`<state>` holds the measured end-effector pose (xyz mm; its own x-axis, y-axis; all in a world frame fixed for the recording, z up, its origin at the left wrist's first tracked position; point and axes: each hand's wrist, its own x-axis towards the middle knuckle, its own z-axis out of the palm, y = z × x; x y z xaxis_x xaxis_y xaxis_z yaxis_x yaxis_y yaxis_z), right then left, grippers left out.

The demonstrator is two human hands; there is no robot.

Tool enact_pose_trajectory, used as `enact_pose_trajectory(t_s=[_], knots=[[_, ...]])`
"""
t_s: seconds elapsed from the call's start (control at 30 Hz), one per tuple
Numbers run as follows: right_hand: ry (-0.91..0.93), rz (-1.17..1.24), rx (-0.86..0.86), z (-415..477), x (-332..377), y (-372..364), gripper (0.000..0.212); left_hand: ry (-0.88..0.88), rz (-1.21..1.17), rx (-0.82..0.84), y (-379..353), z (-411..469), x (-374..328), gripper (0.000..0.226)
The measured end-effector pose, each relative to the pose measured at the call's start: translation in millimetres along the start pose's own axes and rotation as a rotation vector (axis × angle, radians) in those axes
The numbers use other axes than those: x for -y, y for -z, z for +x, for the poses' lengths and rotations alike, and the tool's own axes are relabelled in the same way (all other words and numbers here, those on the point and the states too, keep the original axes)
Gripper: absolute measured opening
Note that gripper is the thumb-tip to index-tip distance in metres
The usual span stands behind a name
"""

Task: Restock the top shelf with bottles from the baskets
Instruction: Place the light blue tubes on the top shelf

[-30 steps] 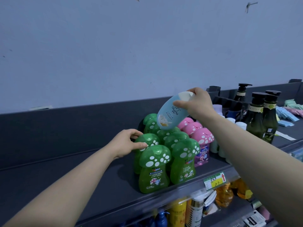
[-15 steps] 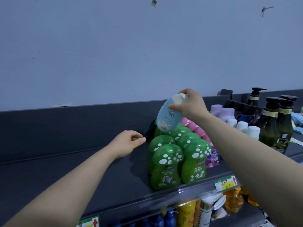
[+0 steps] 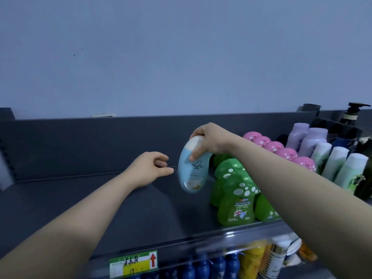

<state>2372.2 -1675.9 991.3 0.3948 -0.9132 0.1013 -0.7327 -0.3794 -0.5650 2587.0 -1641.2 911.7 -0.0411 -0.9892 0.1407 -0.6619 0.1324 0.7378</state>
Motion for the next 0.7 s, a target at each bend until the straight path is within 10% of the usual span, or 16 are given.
enact_pose_trajectory(t_s=[0.7], knots=[[0.09,-0.215,0.085,-77,4,-26,0.049,-0.116,-0.246,0.165,-60,-67,-11,0.034]])
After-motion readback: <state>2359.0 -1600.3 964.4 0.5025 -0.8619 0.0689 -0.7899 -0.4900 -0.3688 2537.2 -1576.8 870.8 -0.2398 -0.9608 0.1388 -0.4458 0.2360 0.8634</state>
